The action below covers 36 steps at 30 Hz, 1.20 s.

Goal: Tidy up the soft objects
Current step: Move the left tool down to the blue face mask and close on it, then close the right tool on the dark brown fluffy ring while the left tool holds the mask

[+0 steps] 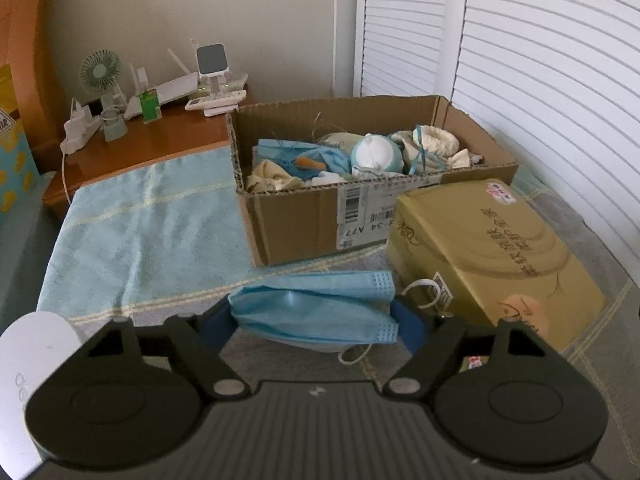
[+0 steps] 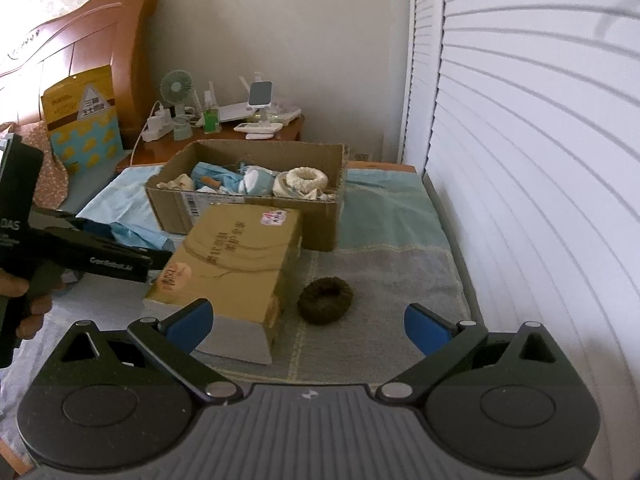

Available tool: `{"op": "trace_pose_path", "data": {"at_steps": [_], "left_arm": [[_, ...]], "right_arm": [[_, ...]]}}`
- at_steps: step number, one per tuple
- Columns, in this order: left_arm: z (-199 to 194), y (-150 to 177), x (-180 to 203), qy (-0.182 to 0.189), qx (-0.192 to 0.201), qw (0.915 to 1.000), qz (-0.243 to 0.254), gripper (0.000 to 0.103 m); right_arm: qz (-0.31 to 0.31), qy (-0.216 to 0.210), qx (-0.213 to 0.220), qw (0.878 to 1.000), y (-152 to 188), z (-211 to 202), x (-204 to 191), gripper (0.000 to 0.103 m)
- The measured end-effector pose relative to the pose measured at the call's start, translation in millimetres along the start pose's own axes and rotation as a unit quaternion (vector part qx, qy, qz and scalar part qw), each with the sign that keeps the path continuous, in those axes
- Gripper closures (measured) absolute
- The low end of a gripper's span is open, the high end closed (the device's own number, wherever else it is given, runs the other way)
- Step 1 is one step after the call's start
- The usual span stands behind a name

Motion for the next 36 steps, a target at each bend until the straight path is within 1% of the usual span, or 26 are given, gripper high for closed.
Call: {"op": "trace_pose_path", "data": {"at_steps": [2, 4, 5, 6, 7, 9, 10, 12, 14, 15, 19, 22, 23, 27, 28, 30, 36], "left_arm": [[0, 0, 0, 0.003, 0.001, 1.0000, -0.001, 0.025], [-1, 0, 1, 0.005, 0.001, 1.0000, -0.004, 0.026], [-1, 0, 1, 0.006, 0.002, 1.0000, -0.005, 0.026], [-1, 0, 2, 0.006, 0.001, 1.0000, -0.006, 0.026], [-1, 0, 2, 0.006, 0.000, 1.0000, -0.007, 0.026], [0, -1, 3, 0.006, 0.001, 1.0000, -0.006, 0.026], [0, -1, 3, 0.007, 0.001, 1.0000, -0.007, 0.026], [0, -1, 4, 0.008, 0.001, 0.9999, -0.008, 0.026], [0, -1, 5, 0.008, 0.001, 0.9999, -0.008, 0.026], [0, -2, 5, 0.008, 0.001, 0.9999, -0.009, 0.026], [0, -2, 6, 0.011, 0.001, 0.9999, -0.012, 0.026], [1, -2, 5, 0.012, 0.000, 0.9999, -0.012, 0.026], [1, -3, 5, 0.012, 0.001, 0.9999, -0.012, 0.026], [1, -3, 5, 0.014, 0.000, 0.9998, -0.015, 0.026], [1, -3, 5, 0.014, 0.000, 0.9998, -0.015, 0.026], [1, -3, 6, 0.014, 0.000, 0.9998, -0.015, 0.026], [0, -5, 7, 0.016, 0.003, 0.9997, -0.015, 0.026]], "right_arm": [[0.004, 0.003, 0.004, 1.000, -2, 2, 6, 0.001], [0.003, 0.010, 0.005, 1.000, -3, 7, 11, 0.009], [0.003, 0.013, 0.003, 1.000, -4, 10, 14, 0.016], [0.003, 0.015, -0.001, 1.000, -4, 14, 16, 0.021], [0.003, 0.017, -0.003, 1.000, -3, 19, 18, 0.023], [0.004, 0.021, -0.007, 1.000, -3, 28, 20, 0.036], [0.003, 0.019, -0.011, 1.000, -1, 33, 20, 0.040], [0.002, 0.017, -0.017, 1.000, 0, 43, 19, 0.050], [-0.002, 0.012, -0.020, 1.000, 0, 52, 16, 0.052], [-0.003, 0.010, -0.022, 1.000, 0, 57, 15, 0.055], [-0.003, -0.004, -0.031, 1.000, -2, 73, 7, 0.056], [-0.007, -0.010, -0.040, 0.999, -1, 86, 2, 0.066], [-0.008, -0.010, -0.044, 0.999, 1, 90, 0, 0.071], [-0.011, -0.010, -0.048, 0.999, 6, 95, 0, 0.079], [-0.011, -0.009, -0.046, 0.999, 6, 94, 0, 0.080], [-0.014, -0.003, -0.044, 0.999, 6, 92, 0, 0.087], [-0.005, 0.020, -0.031, 0.999, 2, 80, 11, 0.087]]}}
Point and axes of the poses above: each gripper's, at about its wrist camera, not at the fingertips, and z roughly the way its jaws point, x to its right, y to its underside, the point moved 10 cm from there along z, roughly the way its jaws point, and after that the axes turned 13 degrees about y, right-handed, at the moved point
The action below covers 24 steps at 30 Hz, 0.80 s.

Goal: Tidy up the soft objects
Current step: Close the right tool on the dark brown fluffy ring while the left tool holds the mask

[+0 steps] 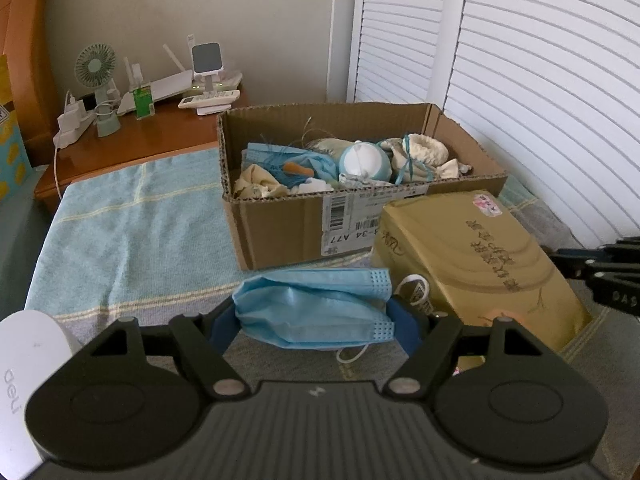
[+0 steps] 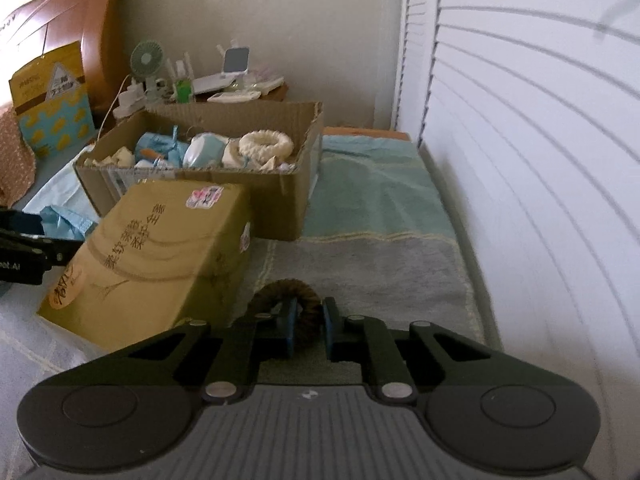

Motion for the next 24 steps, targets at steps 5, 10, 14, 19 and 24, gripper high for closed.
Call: {"op": "trace_pose_path", "data": {"at_steps": [5, 10, 14, 19, 24], "left_arm": [[0, -1, 1, 0.002, 0.003, 1.0000, -0.001, 0.026], [1, -1, 1, 0.000, 0.002, 1.0000, -0.002, 0.026], [1, -1, -1, 0.000, 0.002, 1.0000, -0.005, 0.026], [1, -2, -3, 0.000, 0.004, 1.0000, -0.007, 0.026], [4, -2, -5, 0.000, 0.002, 1.0000, -0.009, 0.032]], "right_arm": [[0.000, 0.019, -0.002, 1.000, 2, -4, 13, 0.085], [0.007, 0.009, -0.001, 1.000, 5, -9, 14, 0.075], [-0.005, 0.005, -0.003, 1.000, 9, -12, 8, 0.061], [-0.001, 0.007, -0.003, 1.000, 10, -8, 7, 0.054], [0.002, 0.013, -0.014, 1.000, 12, 1, 10, 0.075]]}}
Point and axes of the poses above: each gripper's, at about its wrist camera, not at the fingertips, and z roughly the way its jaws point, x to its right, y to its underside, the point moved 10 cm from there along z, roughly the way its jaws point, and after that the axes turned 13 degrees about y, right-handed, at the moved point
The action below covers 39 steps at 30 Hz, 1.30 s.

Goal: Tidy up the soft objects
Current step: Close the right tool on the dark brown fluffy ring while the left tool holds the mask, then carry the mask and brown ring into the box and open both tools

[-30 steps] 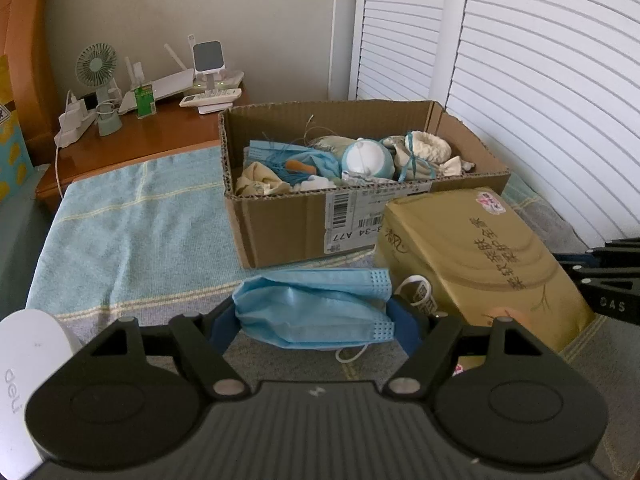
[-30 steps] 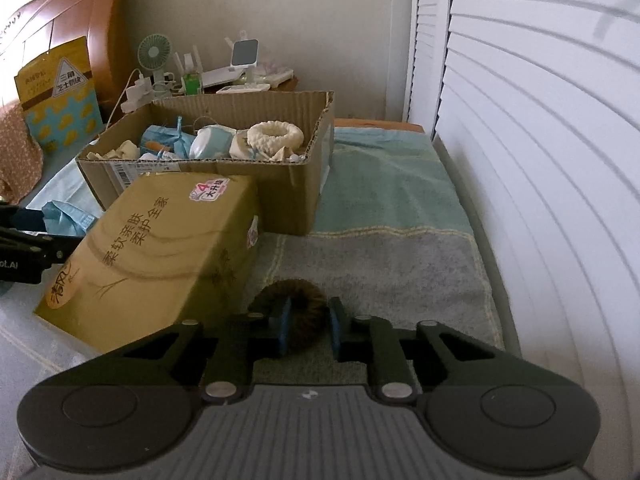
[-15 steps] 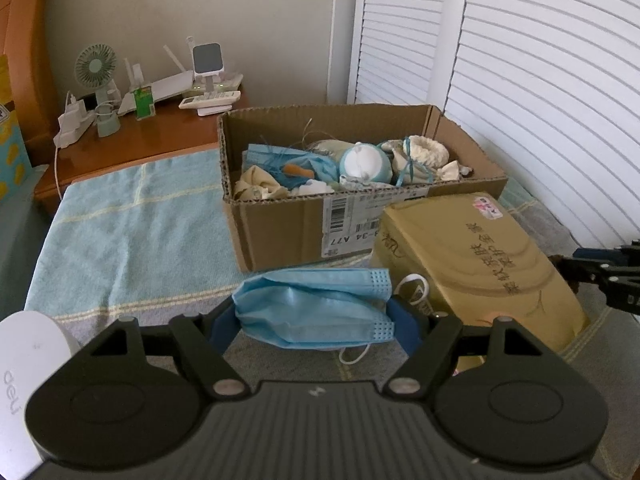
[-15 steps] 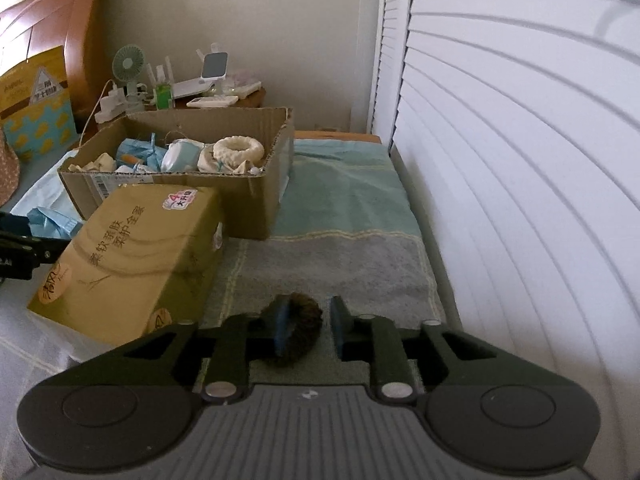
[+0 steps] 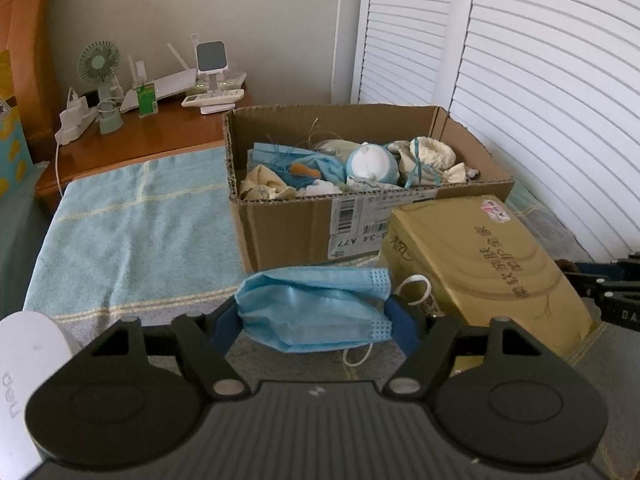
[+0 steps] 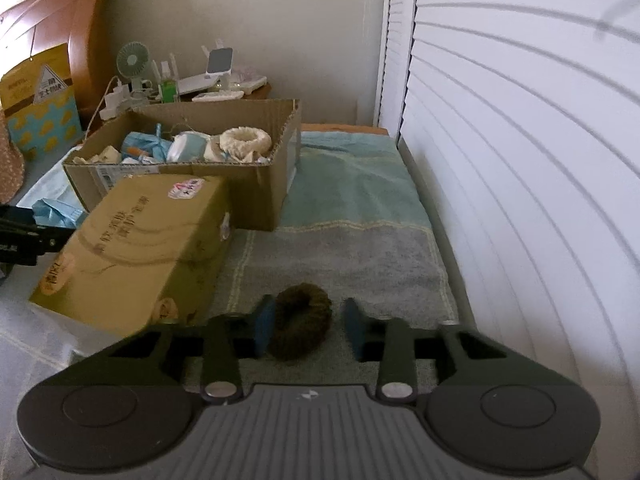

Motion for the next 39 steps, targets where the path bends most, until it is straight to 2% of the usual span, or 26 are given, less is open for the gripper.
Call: {"op": "trace_pose_path", "data": {"at_steps": [3, 6, 10, 18, 29, 35, 39], "left_arm": [[1, 0, -1, 0.005, -0.001, 1.0000, -0.003, 0.047], [-1, -2, -2, 0.006, 0.002, 1.0000, -0.003, 0.052], [-6, -2, -2, 0.007, 0.002, 1.0000, -0.003, 0.060], [-32, -5, 2, 0.012, 0.015, 0.9998, 0.006, 0.061], [-74, -7, 21, 0.044, 0.032, 0.9979, 0.036, 0.061], [-91, 0, 28, 0.059, 0.038, 0.9965, 0.045, 0.061], [-95, 4, 28, 0.063, 0.039, 0.9962, 0.046, 0.061]], "right_arm": [[-0.004, 0.006, 0.002, 1.000, 1, 0, -1, 0.081], [0.000, 0.007, 0.004, 1.000, 1, -3, 0, 0.086], [0.000, 0.013, 0.011, 1.000, -1, -11, 3, 0.087], [0.001, 0.013, 0.041, 0.999, -17, -39, 6, 0.087], [-0.028, 0.003, 0.073, 0.997, -41, -70, -7, 0.087], [-0.047, -0.021, 0.092, 0.994, -71, -73, -24, 0.087], [-0.057, -0.029, 0.098, 0.993, -99, -60, -37, 0.087]]}}
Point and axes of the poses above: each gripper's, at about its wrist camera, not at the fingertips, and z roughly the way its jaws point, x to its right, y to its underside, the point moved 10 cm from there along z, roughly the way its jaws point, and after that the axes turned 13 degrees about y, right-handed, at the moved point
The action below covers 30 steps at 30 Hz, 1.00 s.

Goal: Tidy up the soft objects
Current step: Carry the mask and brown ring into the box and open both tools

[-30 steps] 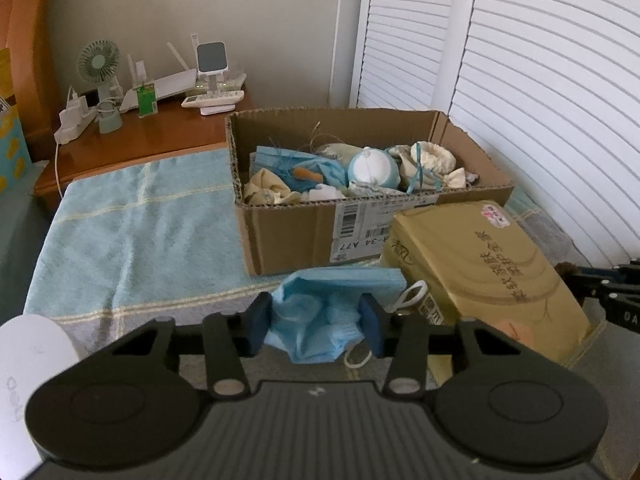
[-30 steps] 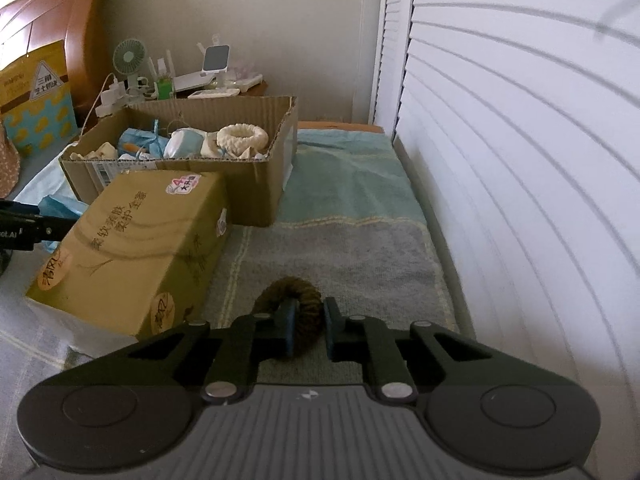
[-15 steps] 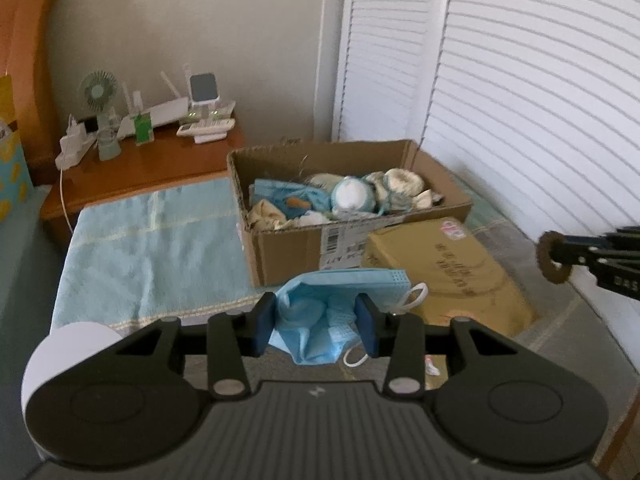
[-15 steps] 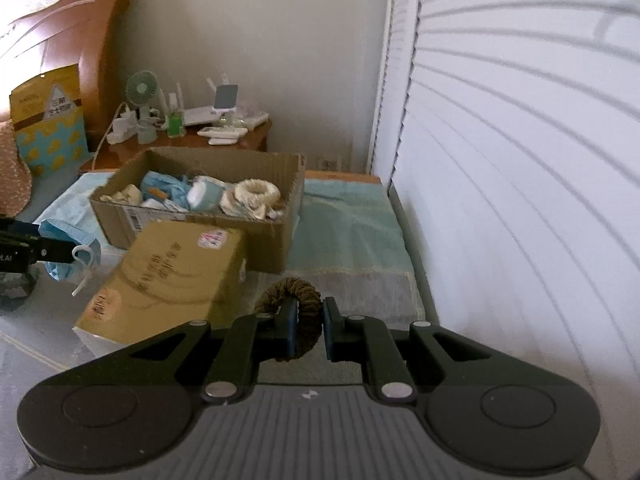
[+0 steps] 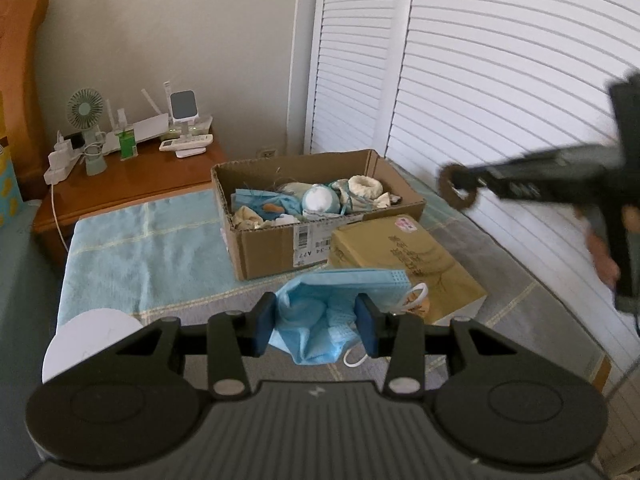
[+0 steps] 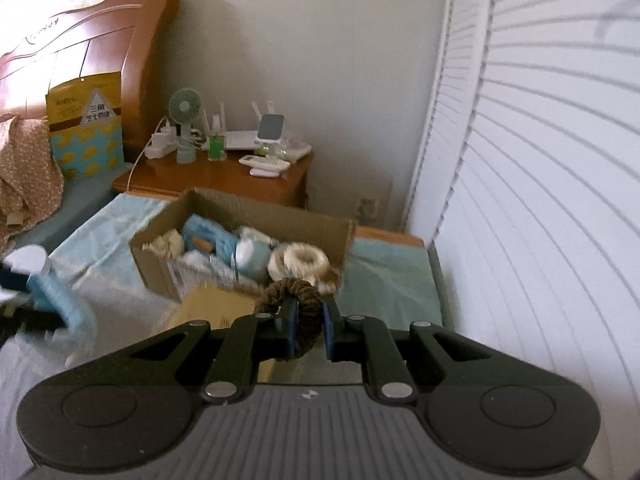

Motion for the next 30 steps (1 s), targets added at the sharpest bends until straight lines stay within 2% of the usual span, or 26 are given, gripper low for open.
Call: {"op": "trace_pose_path", "data": {"at_steps": [10, 11, 13, 15, 16, 18, 24, 30], "left_arm": [[0, -1, -13, -0.010, 0.004, 0.9999, -0.010, 0.061], [1, -2, -15, -0.011, 0.003, 0.9999, -0.011, 0.061], [3, -3, -17, -0.014, 0.001, 0.9998, -0.012, 0.061], [6, -4, -18, -0.014, 0.001, 0.9998, -0.014, 0.061], [7, -6, -19, -0.014, 0.001, 0.9998, -0.015, 0.061], [9, -10, -19, -0.012, 0.000, 0.9999, -0.012, 0.061], [19, -31, -17, -0.016, 0.000, 0.9999, 0.002, 0.061], [39, -64, -21, -0.023, 0.009, 0.9997, 0.008, 0.061]], "right_arm": [[-0.005, -0.017, -0.010, 1.000, -37, 58, -18, 0.086], [-0.006, -0.022, -0.013, 1.000, -37, 62, -20, 0.083], [-0.005, -0.029, -0.023, 0.999, -35, 67, -23, 0.071], [0.002, -0.031, -0.028, 0.999, -31, 67, -21, 0.042], [0.008, -0.032, -0.025, 0.999, -29, 65, -20, 0.036], [0.021, -0.038, -0.026, 0.999, -24, 57, -17, 0.020], [0.044, -0.032, -0.010, 0.998, -10, 20, -9, 0.000], [0.073, -0.036, 0.000, 0.997, 5, -16, -2, 0.000]]}}
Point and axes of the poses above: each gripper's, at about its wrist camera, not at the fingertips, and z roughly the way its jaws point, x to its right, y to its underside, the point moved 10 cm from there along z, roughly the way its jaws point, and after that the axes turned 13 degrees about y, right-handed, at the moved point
